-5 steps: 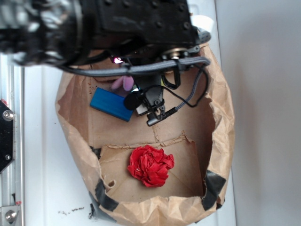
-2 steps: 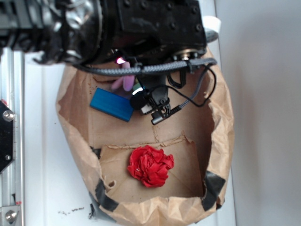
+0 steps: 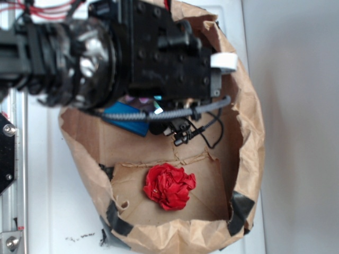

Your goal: Grab the pink bunny.

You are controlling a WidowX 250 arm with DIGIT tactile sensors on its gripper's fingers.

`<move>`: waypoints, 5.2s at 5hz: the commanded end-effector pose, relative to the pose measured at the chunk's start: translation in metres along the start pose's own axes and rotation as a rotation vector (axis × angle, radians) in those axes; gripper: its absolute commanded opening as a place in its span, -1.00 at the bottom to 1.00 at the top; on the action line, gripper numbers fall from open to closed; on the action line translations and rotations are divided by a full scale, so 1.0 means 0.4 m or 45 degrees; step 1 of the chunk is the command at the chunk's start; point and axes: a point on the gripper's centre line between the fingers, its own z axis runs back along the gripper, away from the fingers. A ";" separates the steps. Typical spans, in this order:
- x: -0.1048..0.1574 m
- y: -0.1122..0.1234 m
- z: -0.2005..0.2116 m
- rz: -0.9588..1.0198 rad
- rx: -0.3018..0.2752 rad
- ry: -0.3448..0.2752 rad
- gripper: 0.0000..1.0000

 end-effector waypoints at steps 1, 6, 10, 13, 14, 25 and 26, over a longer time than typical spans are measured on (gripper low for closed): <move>0.029 -0.024 -0.043 0.003 0.109 -0.064 1.00; 0.031 0.040 0.084 0.032 -0.066 0.091 1.00; 0.035 0.105 0.014 0.154 -0.264 0.109 1.00; 0.042 0.033 -0.069 0.178 0.003 -0.054 1.00; 0.019 0.016 -0.076 0.165 0.069 -0.096 1.00; 0.021 0.131 0.058 0.353 -0.221 -0.105 1.00; 0.032 0.127 0.037 0.470 -0.144 -0.201 1.00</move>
